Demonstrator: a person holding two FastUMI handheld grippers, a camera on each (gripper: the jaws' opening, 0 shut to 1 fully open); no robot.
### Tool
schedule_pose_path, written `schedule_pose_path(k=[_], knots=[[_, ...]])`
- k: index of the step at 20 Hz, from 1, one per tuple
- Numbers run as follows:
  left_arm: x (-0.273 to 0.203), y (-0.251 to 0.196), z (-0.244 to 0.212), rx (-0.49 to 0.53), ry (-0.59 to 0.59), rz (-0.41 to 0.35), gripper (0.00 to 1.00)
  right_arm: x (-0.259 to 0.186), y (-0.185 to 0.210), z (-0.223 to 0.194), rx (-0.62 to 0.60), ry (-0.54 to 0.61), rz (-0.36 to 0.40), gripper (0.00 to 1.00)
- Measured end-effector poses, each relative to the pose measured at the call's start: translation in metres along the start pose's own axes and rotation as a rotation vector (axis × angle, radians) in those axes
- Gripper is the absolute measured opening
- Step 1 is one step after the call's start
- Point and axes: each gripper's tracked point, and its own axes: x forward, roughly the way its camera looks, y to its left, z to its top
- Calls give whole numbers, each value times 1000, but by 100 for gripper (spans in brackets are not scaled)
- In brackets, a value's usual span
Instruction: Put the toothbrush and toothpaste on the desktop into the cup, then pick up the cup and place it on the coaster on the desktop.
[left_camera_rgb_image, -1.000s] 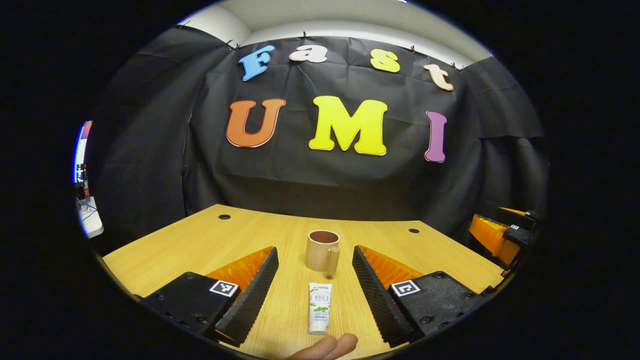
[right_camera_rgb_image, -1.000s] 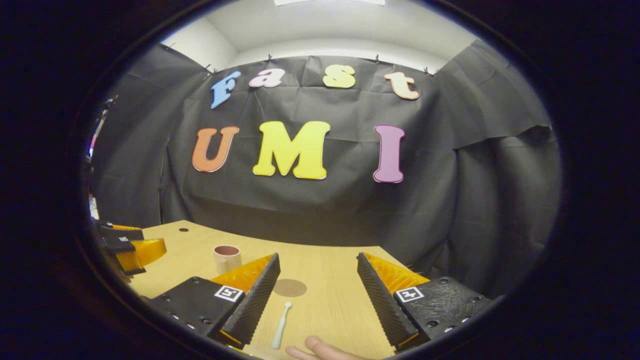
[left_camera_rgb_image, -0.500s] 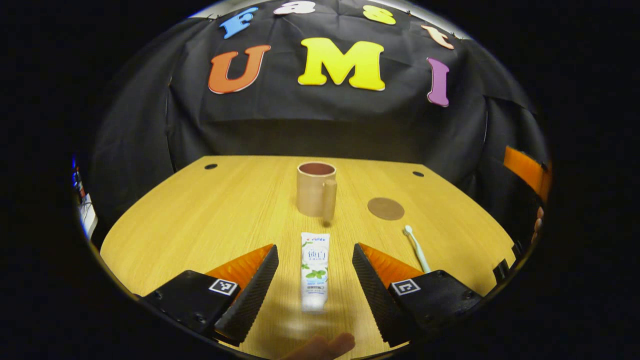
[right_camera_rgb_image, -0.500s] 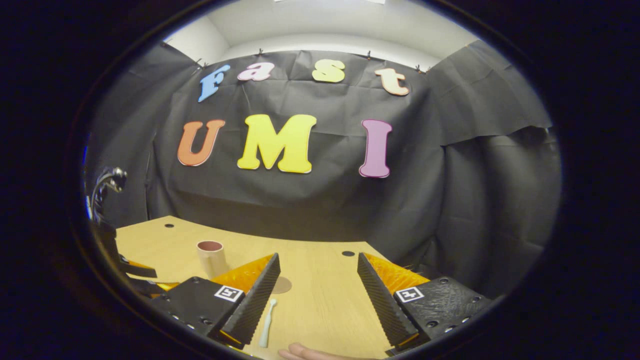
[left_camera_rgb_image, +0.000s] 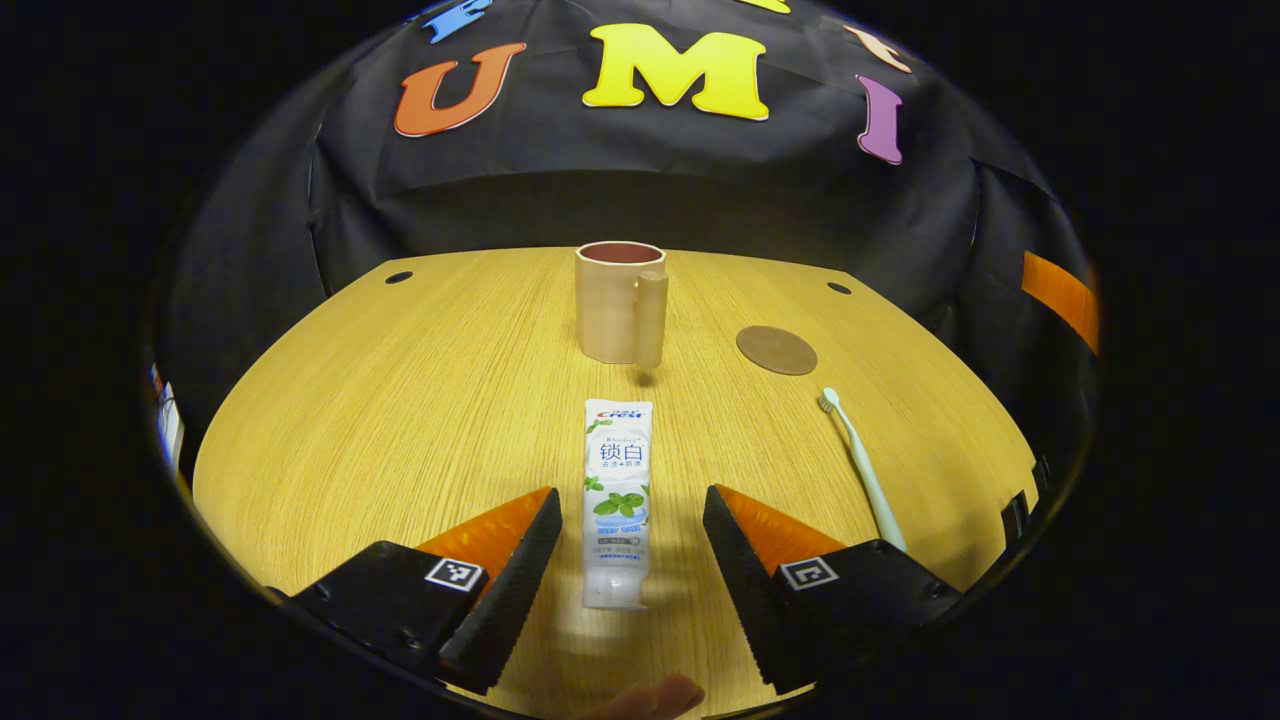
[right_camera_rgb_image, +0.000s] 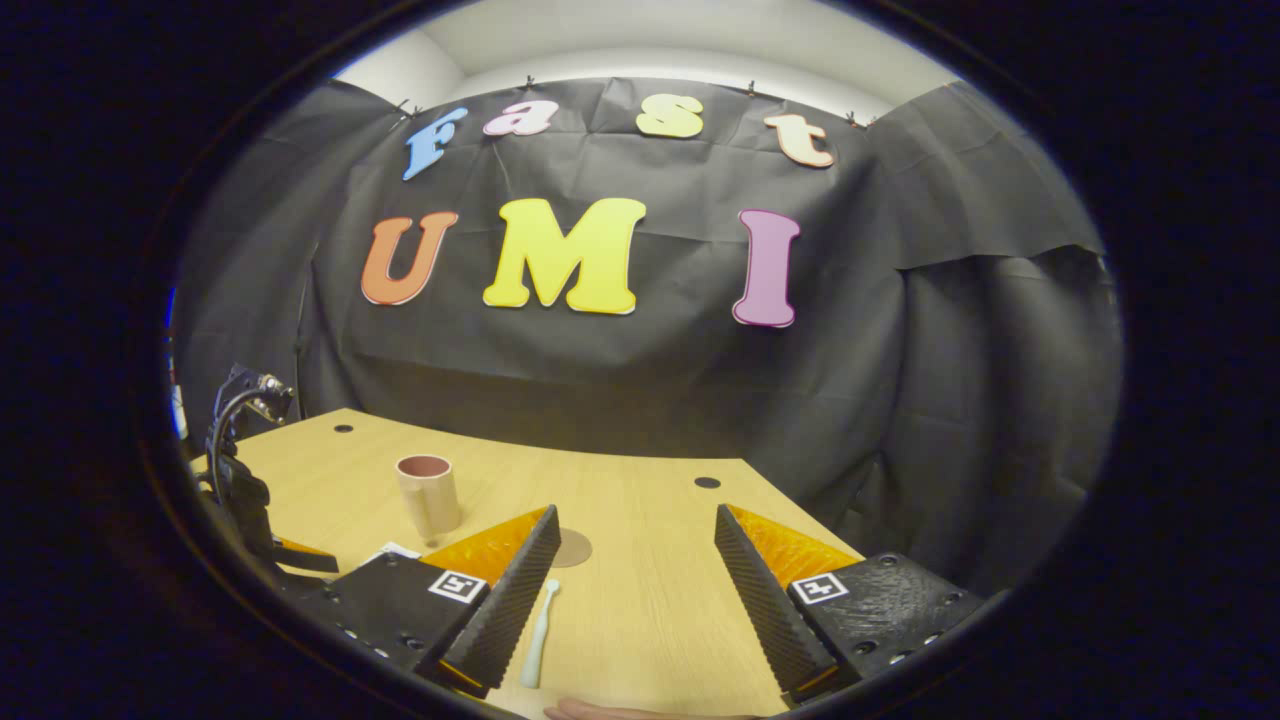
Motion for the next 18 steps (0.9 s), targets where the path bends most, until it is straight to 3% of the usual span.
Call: schedule_pose_path(k=[3, 5, 7, 9, 11, 12, 13, 16, 17, 18], knots=[[5, 0, -9, -12, 31, -6, 83, 2, -2, 1, -14, -7, -11, 95], [8, 0, -13, -28, 48, -12, 85, 3, -2, -2, -18, 2, -13, 96], [9, 0, -17, -23, 61, -19, 71, 3, -3, -1, -25, 0, -17, 96], [14, 2, -17, -11, 55, -17, 70, 4, -3, -1, -31, 0, -19, 96], [17, 2, -17, -20, 51, -24, 53, 5, -2, -3, -37, 3, -16, 96], [17, 2, -15, -16, 49, -30, 55, 5, -2, -5, -39, 5, -15, 96], [18, 3, -16, -9, 47, -35, 47, 6, -1, -5, -40, 8, -15, 96], [17, 4, -14, -20, 29, -40, 45, 8, -1, -9, -46, 17, -17, 95], [17, 5, -14, -26, 24, -38, 48, 9, 0, -10, -46, 19, -15, 93], [17, 5, -12, -28, 11, -35, 42, 10, 2, -11, -45, 21, -11, 93]])
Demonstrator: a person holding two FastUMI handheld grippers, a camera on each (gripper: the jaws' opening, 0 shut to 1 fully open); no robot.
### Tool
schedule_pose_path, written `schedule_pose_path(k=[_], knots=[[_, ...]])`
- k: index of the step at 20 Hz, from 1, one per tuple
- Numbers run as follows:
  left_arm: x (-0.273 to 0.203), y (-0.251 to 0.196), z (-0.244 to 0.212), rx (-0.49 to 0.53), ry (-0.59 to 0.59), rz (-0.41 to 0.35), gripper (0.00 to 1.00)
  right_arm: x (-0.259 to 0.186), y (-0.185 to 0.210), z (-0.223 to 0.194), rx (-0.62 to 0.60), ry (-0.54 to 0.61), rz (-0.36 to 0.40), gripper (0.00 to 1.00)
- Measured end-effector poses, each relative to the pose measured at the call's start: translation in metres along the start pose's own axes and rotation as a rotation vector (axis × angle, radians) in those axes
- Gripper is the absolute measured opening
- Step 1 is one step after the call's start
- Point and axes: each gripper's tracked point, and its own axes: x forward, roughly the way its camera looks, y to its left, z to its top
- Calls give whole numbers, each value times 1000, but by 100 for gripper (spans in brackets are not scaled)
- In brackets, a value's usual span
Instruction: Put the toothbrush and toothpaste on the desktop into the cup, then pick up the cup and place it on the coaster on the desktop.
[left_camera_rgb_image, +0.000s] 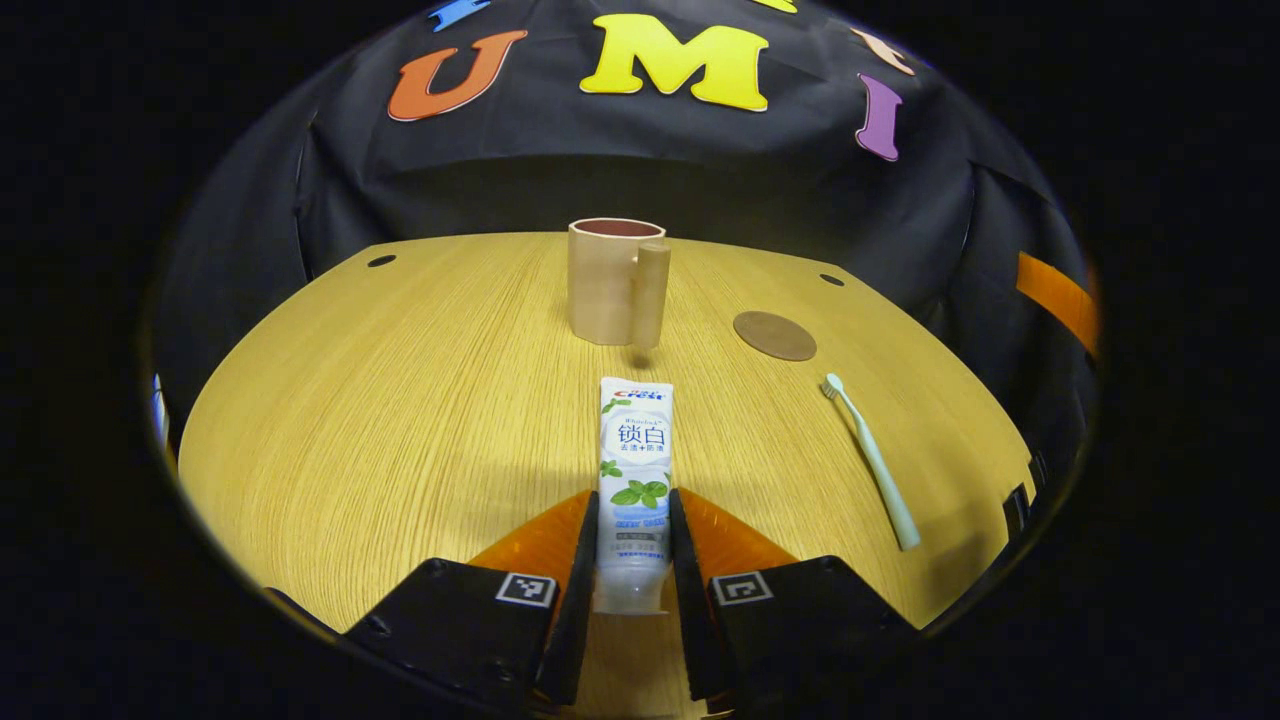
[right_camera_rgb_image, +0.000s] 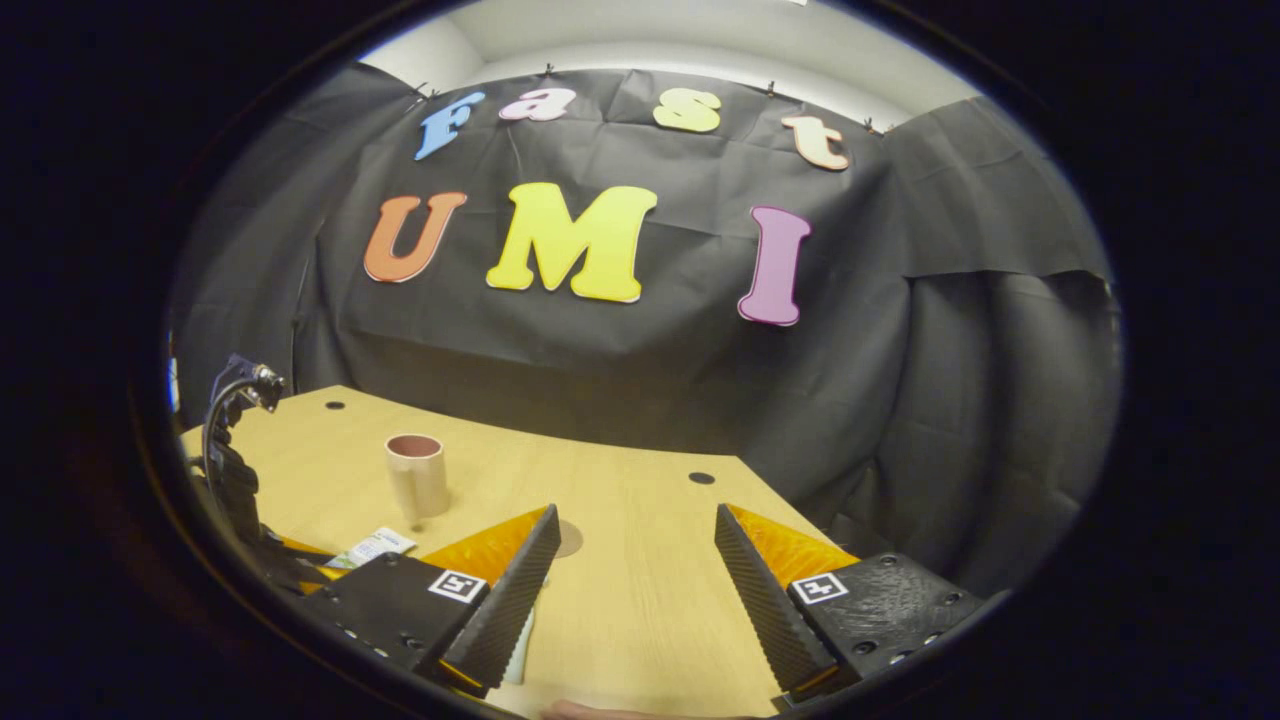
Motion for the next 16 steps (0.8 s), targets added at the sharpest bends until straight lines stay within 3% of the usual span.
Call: schedule_pose_path(k=[2, 11, 14, 16], knots=[[-4, 2, 14, 24, -60, 31, 42, 4, 3, -4, -1, 8, 7, 96], [-50, -8, 78, 87, -382, 98, 42, 41, 39, -64, 22, 172, 80, 95], [-63, -13, 91, 69, -449, 74, 42, 56, 61, -96, 54, 269, 133, 94], [-69, -16, 95, 58, -471, 58, 42, 65, 65, -108, 49, 302, 128, 93]])
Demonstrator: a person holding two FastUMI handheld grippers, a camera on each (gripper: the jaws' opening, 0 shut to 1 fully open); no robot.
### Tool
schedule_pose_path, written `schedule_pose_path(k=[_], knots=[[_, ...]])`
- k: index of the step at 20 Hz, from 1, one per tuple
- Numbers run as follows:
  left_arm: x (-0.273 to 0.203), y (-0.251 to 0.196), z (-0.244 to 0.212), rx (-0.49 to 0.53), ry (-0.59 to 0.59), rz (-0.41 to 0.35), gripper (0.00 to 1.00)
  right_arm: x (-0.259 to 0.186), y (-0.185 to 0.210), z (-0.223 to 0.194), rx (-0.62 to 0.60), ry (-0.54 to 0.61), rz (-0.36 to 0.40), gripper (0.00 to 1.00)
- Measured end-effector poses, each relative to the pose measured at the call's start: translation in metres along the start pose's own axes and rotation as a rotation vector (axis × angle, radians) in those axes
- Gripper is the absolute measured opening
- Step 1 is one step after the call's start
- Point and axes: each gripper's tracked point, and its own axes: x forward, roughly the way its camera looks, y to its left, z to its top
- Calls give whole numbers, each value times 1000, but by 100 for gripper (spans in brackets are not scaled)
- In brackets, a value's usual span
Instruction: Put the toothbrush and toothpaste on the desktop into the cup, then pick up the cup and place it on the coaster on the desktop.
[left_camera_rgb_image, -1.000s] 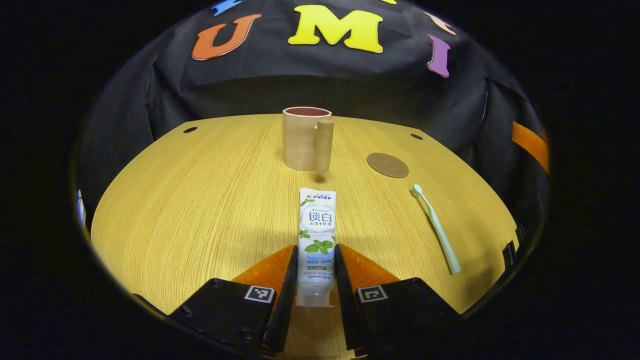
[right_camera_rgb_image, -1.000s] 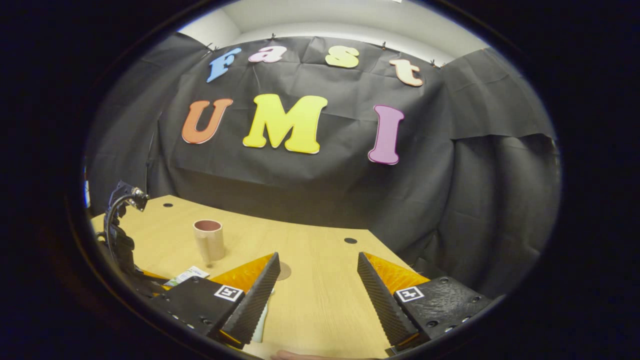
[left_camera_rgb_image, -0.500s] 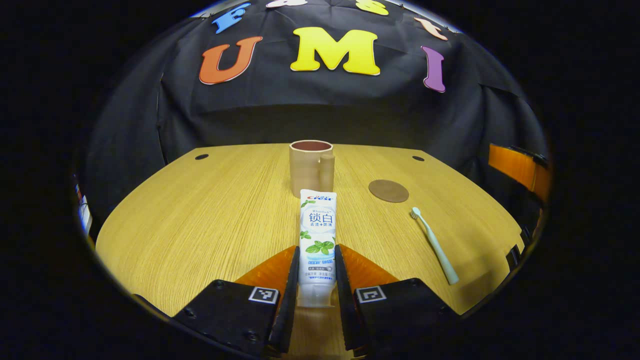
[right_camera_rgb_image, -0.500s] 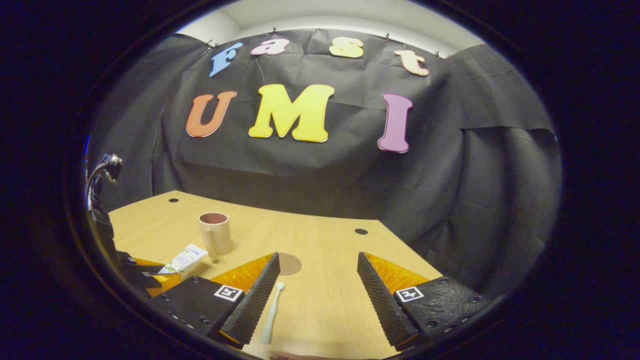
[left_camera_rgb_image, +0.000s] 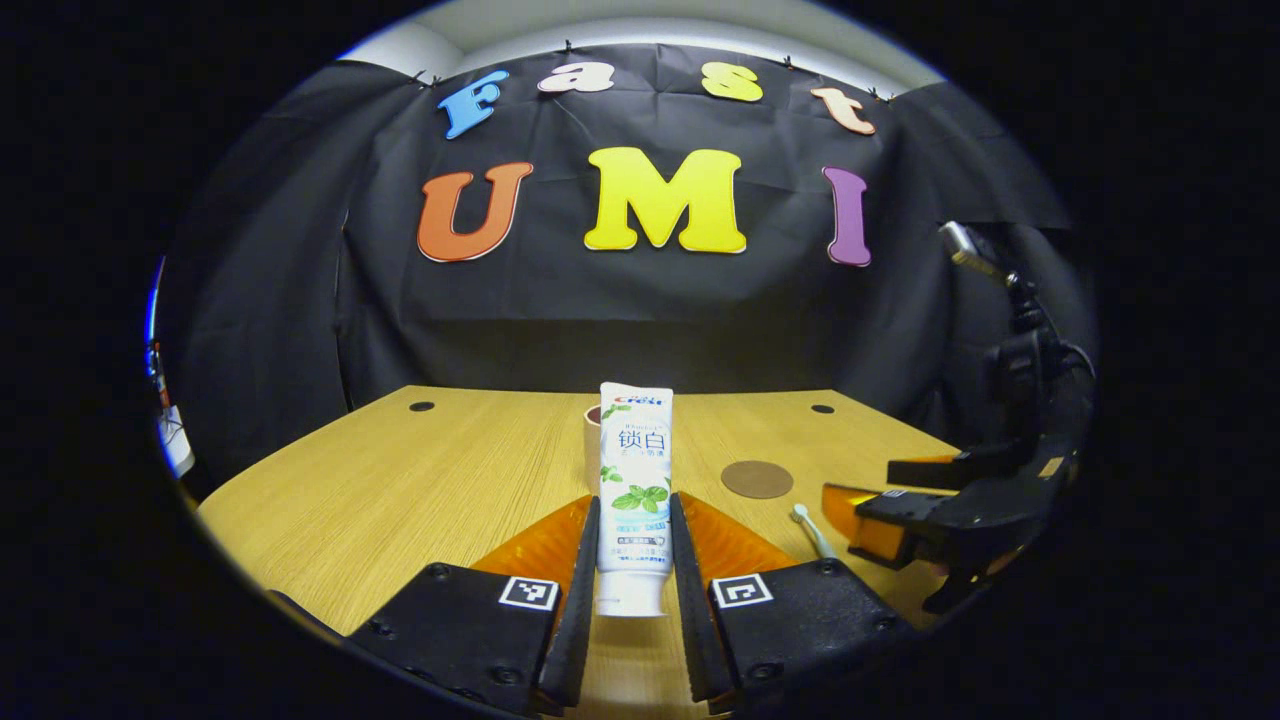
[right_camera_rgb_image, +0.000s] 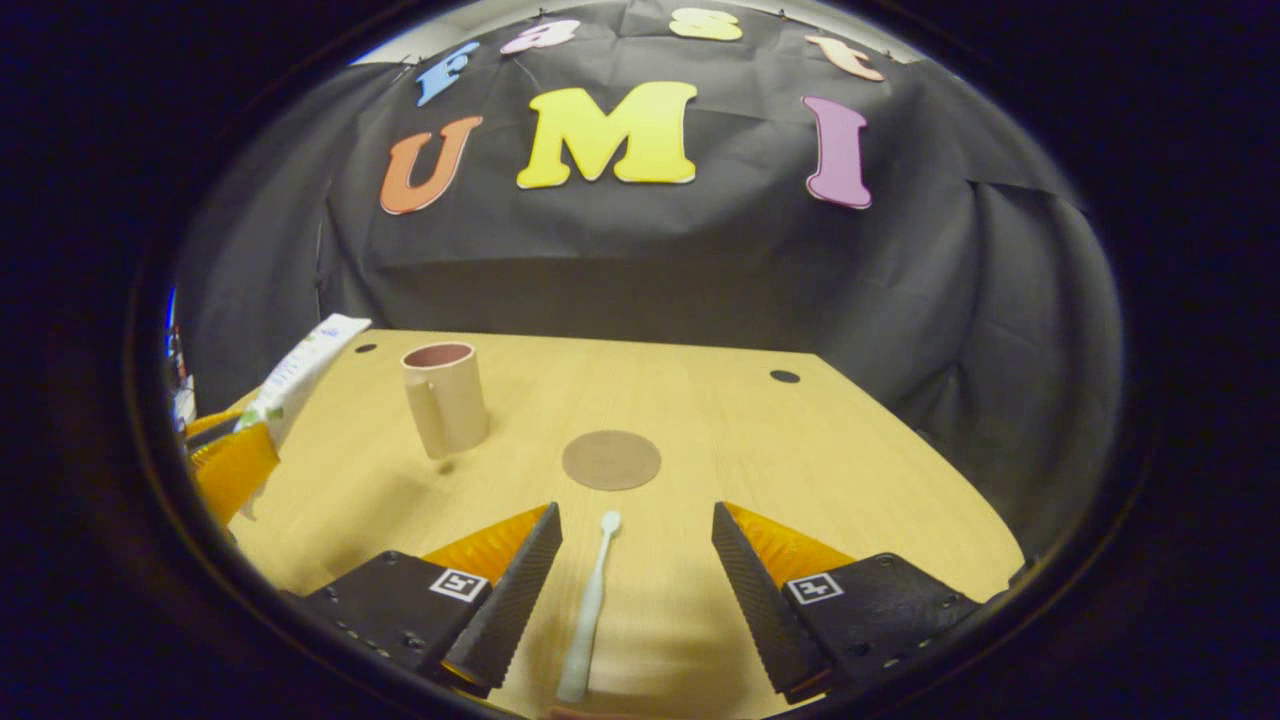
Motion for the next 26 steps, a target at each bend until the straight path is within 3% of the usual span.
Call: schedule_pose_path(k=[1, 3, 9, 11, 12, 13, 14, 17, 18, 21, 24, 26], knots=[[-2, 2, 2, 1, -6, 2, 46, 4, -1, -3, -8, 9, -9, 92], [-2, 3, 3, 3, -7, 6, 42, 12, 2, -17, -9, 50, -7, 93], [-1, 1, -3, 0, 14, -5, 42, 25, 9, -39, 55, 150, 28, 74], [1, -2, -5, -5, 22, -18, 42, 27, 12, -45, 47, 169, 33, 71], [0, -2, -7, -10, 31, -19, 42, 28, 11, -48, 44, 186, 31, 60], [0, -2, -8, -13, 37, -18, 42, 26, 14, -46, 56, 188, 44, 60], [1, -3, -9, -13, 37, -19, 42, 28, 14, -48, 59, 192, 47, 53], [2, -3, -10, -12, 42, -18, 42, 27, 16, -51, 74, 212, 78, 53], [2, -3, -9, -11, 43, -18, 42, 29, 17, -50, 71, 208, 80, 42], [1, -3, -10, -8, 41, -16, 42, 28, 20, -51, 47, 215, 107, 42], [2, -4, -13, -11, 49, -17, 42, 26, 24, -55, 55, 215, 117, 7], [1, -3, -12, -14, 49, -12, 42, 26, 21, -52, 39, 211, 121, 1]])
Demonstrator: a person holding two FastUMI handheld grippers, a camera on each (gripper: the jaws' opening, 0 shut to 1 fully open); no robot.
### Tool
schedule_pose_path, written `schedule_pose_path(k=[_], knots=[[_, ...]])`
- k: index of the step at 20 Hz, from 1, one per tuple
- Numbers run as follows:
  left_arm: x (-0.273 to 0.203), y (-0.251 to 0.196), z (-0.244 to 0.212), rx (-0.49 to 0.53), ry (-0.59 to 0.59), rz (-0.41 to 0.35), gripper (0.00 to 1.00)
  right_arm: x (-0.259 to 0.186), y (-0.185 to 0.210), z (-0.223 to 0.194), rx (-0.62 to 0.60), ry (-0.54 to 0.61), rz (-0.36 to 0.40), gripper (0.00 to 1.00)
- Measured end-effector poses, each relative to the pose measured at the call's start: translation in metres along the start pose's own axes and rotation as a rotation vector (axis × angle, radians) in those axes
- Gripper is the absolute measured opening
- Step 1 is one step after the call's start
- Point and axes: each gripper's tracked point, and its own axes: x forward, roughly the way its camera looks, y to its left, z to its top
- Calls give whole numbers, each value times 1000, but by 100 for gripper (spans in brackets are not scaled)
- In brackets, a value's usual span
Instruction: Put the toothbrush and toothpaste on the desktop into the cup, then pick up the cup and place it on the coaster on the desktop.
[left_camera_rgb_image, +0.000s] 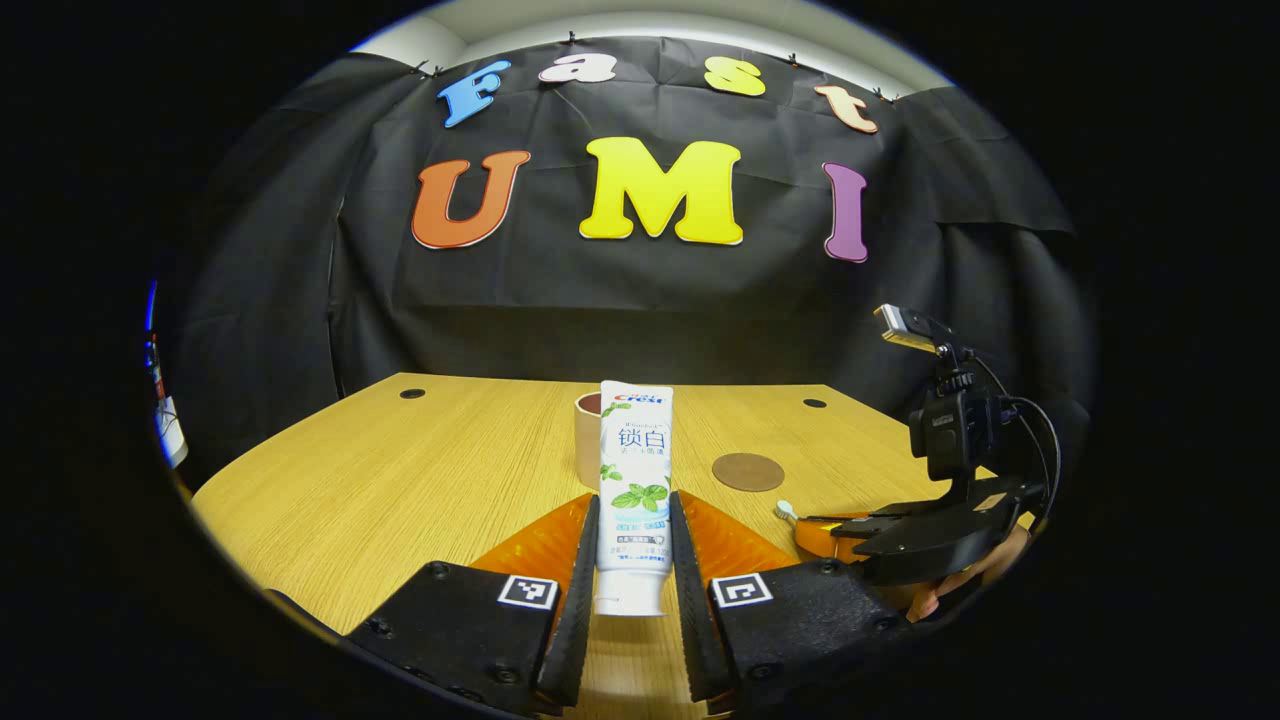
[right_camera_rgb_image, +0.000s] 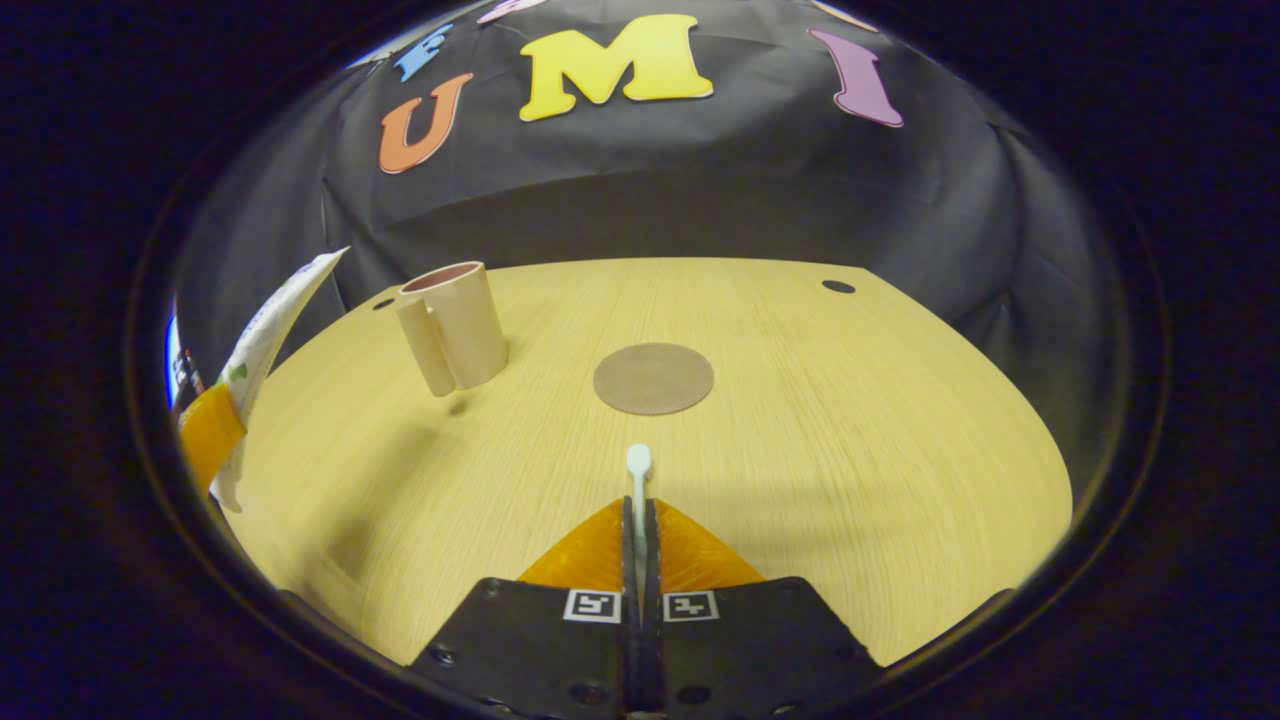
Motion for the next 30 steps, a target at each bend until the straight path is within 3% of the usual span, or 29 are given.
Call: schedule_pose_path(k=[3, 7, 11, 18, 22, 26, 30], knots=[[0, 2, 2, 6, -6, 8, 42, -7, -2, 9, -10, -46, -10, 0], [-2, 8, 6, 12, -25, 25, 42, -49, -7, 55, -28, -236, -43, 0], [-6, 5, 12, -12, -40, 10, 42, -100, 0, 86, -18, -374, -1, 0], [-13, 5, 26, -17, -88, 10, 42, -181, -1, 132, 7, -631, 9, 0], [-12, 4, 28, -13, -89, 6, 42, -192, -3, 133, -19, -668, -17, 0], [-7, 18, 33, -27, -87, 28, 42, -185, 5, 129, -28, -635, 15, 0], [12, 35, 61, -38, -125, 54, 41, -185, 2, 129, -32, -630, 4, 0]])
